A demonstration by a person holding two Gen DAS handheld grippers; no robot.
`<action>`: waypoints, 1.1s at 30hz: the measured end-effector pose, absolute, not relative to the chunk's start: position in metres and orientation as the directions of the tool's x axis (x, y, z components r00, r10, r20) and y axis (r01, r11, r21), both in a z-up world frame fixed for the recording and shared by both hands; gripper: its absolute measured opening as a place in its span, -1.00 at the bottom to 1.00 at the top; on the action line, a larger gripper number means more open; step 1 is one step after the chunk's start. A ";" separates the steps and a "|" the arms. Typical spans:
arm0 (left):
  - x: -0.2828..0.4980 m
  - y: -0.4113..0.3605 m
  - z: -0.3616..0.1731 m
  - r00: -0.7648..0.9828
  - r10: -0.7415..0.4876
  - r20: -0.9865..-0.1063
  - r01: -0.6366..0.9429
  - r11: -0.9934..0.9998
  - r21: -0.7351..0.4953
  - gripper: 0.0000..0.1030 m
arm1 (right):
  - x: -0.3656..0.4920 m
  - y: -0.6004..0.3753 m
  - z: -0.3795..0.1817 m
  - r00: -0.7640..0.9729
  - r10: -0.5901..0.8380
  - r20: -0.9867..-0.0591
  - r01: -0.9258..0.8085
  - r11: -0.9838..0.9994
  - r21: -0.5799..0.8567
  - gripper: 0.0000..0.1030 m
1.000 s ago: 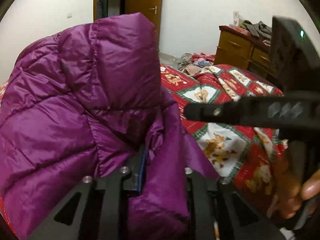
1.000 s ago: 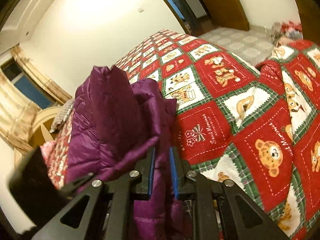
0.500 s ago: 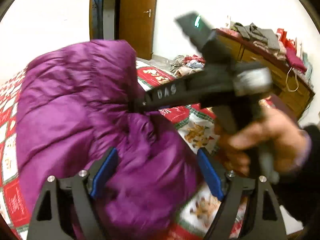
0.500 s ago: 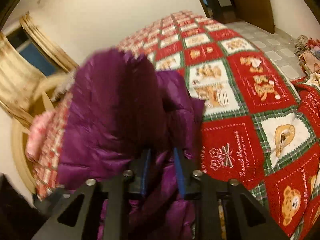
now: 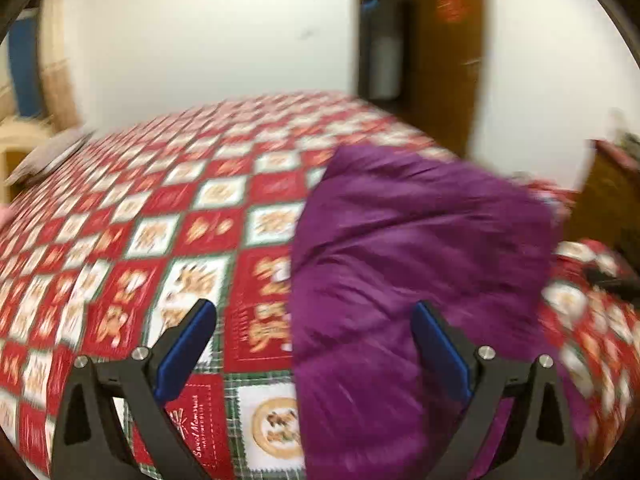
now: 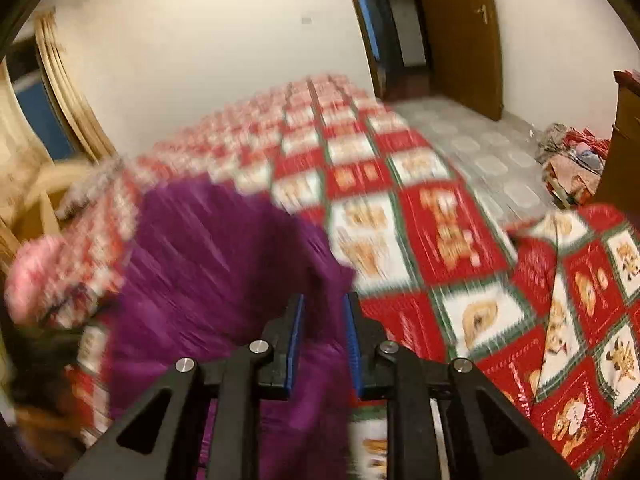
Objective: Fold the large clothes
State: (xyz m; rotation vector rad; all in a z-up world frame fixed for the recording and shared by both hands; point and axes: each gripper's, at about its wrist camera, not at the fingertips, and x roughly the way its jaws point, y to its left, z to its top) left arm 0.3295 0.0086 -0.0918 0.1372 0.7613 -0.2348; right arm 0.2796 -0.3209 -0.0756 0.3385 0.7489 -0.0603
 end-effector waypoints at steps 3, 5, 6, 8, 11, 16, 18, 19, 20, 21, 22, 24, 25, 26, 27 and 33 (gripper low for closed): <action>0.332 -0.006 -0.115 0.690 -0.139 -0.710 0.202 0.979 0.004 0.95 | 0.294 -0.307 -0.052 0.760 0.160 -0.630 0.133 0.910 0.392 -0.57; 0.328 -0.012 -0.120 0.697 -0.139 -0.703 0.188 0.982 -0.008 0.96 | 0.311 -0.301 -0.053 0.755 0.228 -0.615 0.123 0.872 0.474 -0.57; 0.326 -0.014 -0.121 0.701 -0.141 -0.699 0.189 0.982 -0.008 0.96 | 0.319 -0.295 -0.057 0.751 0.231 -0.619 0.140 0.860 0.491 -0.57; 0.332 -0.018 -0.121 0.707 -0.141 -0.693 0.206 0.978 0.012 0.96 | 0.339 -0.286 -0.076 0.728 0.189 -0.659 0.192 0.867 0.460 -0.57; 0.336 -0.019 -0.115 0.701 -0.149 -0.697 0.241 0.970 0.035 0.96 | 0.351 -0.277 -0.102 0.712 0.037 -0.701 0.266 0.910 0.318 -0.57; 0.354 -0.024 -0.106 0.700 -0.128 -0.702 0.262 0.961 0.086 0.96 | 0.350 -0.273 -0.124 0.730 -0.046 -0.682 0.229 0.957 0.180 -0.57; 0.362 -0.027 -0.105 0.699 -0.125 -0.704 0.265 0.960 0.092 1.00 | 0.355 -0.276 -0.133 0.734 -0.028 -0.679 0.201 0.963 0.178 -0.57; 0.369 -0.028 -0.105 0.698 -0.117 -0.707 0.261 0.960 0.099 1.00 | 0.355 -0.277 -0.136 0.735 -0.016 -0.678 0.192 0.964 0.185 -0.57; 0.374 -0.029 -0.107 0.693 -0.115 -0.712 0.260 0.961 0.098 1.00 | 0.356 -0.280 -0.140 0.736 0.004 -0.677 0.178 0.963 0.200 -0.57; 0.379 -0.031 -0.108 0.685 -0.117 -0.719 0.261 0.961 0.092 1.00 | 0.360 -0.282 -0.143 0.736 0.020 -0.676 0.169 0.962 0.212 -0.57; 0.385 -0.033 -0.109 0.678 -0.118 -0.725 0.259 0.962 0.085 1.00 | 0.362 -0.285 -0.148 0.736 0.035 -0.676 0.162 0.960 0.226 -0.57; 0.393 -0.036 -0.112 0.673 -0.111 -0.732 0.253 0.964 0.086 1.00 | 0.365 -0.291 -0.155 0.738 0.073 -0.671 0.152 0.951 0.271 -0.57; 0.394 -0.039 -0.114 0.670 -0.109 -0.734 0.255 0.963 0.090 1.00 | 0.367 -0.294 -0.158 0.738 0.089 -0.669 0.150 0.945 0.291 -0.57; 0.396 -0.041 -0.116 0.666 -0.105 -0.738 0.257 0.962 0.095 1.00 | 0.370 -0.296 -0.162 0.736 0.100 -0.670 0.150 0.940 0.305 -0.57; 0.399 -0.043 -0.120 0.662 -0.100 -0.742 0.258 0.961 0.101 1.00 | 0.371 -0.297 -0.163 0.733 0.104 -0.672 0.152 0.938 0.311 -0.58; 0.413 -0.047 -0.136 0.645 -0.113 -0.756 0.259 0.963 0.078 1.00 | 0.381 -0.301 -0.170 0.721 0.128 -0.681 0.154 0.929 0.338 -0.58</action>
